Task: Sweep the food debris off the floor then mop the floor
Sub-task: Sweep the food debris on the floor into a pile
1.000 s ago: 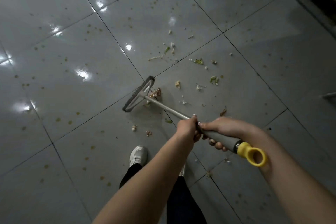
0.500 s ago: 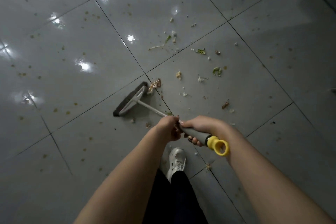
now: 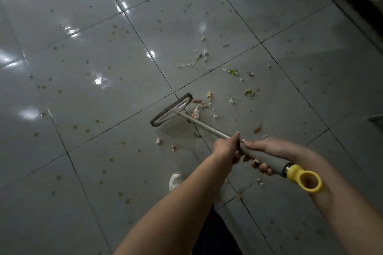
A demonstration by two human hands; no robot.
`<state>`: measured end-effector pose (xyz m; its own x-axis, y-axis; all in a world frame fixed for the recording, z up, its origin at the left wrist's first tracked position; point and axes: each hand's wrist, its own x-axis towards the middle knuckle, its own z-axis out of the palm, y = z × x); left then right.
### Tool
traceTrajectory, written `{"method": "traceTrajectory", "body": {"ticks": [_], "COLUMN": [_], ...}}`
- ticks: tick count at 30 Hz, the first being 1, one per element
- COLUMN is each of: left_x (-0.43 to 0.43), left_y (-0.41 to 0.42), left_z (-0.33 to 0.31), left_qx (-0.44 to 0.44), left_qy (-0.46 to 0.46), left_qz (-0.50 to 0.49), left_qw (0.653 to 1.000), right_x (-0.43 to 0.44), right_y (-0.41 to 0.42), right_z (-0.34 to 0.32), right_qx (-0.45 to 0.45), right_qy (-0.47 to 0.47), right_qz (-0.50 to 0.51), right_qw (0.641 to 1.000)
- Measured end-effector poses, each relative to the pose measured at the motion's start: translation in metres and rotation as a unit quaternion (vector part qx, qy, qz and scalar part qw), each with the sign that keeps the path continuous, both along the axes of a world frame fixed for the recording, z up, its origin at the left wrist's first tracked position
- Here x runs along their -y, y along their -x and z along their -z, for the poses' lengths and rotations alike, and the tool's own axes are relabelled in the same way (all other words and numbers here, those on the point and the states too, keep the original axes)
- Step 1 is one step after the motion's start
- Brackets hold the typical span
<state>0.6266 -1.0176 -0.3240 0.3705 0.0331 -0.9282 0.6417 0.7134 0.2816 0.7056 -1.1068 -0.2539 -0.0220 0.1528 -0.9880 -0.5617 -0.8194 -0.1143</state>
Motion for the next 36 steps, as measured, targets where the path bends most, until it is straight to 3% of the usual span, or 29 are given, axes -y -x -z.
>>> {"method": "traceTrajectory", "body": {"ticks": [4,7,10,12,15,19,23,27,31,36], "left_x": [-0.031,-0.049,-0.051,-0.048,-0.034,-0.005,0.031,0.062,0.082,0.100], "left_y": [0.031,0.060,0.084,0.096,0.110,0.114,0.104,0.095,0.081,0.029], "left_z": [0.001,0.008,0.016,0.021,0.027,0.040,0.049,0.071,0.089,0.100], "left_qx": [-0.023,-0.026,-0.039,-0.069,-0.122,-0.200,-0.219,-0.234,-0.174,-0.124], "left_qy": [0.008,0.035,-0.021,-0.071,-0.109,-0.150,-0.143,-0.093,-0.014,-0.019], "left_qz": [-0.089,-0.197,-0.221,-0.223,-0.222,-0.192,-0.224,-0.270,-0.248,-0.217], "left_qw": [0.996,0.979,0.974,0.970,0.961,0.949,0.939,0.929,0.953,0.968], "right_x": [-0.034,-0.053,-0.059,-0.058,-0.051,-0.037,-0.007,0.024,0.042,0.058], "right_y": [0.030,0.060,0.091,0.106,0.117,0.118,0.098,0.068,0.045,0.000], "right_z": [-0.001,0.001,0.006,0.011,0.021,0.037,0.058,0.084,0.109,0.108], "right_qx": [-0.106,-0.207,-0.251,-0.221,-0.140,-0.115,-0.185,-0.291,-0.272,-0.213], "right_qy": [-0.026,-0.054,-0.068,-0.056,-0.054,-0.024,-0.015,-0.001,0.018,0.041], "right_qz": [0.069,0.147,0.175,0.145,0.021,-0.096,-0.126,-0.047,-0.058,-0.074], "right_qw": [0.992,0.966,0.950,0.963,0.989,0.988,0.975,0.956,0.960,0.973]}}
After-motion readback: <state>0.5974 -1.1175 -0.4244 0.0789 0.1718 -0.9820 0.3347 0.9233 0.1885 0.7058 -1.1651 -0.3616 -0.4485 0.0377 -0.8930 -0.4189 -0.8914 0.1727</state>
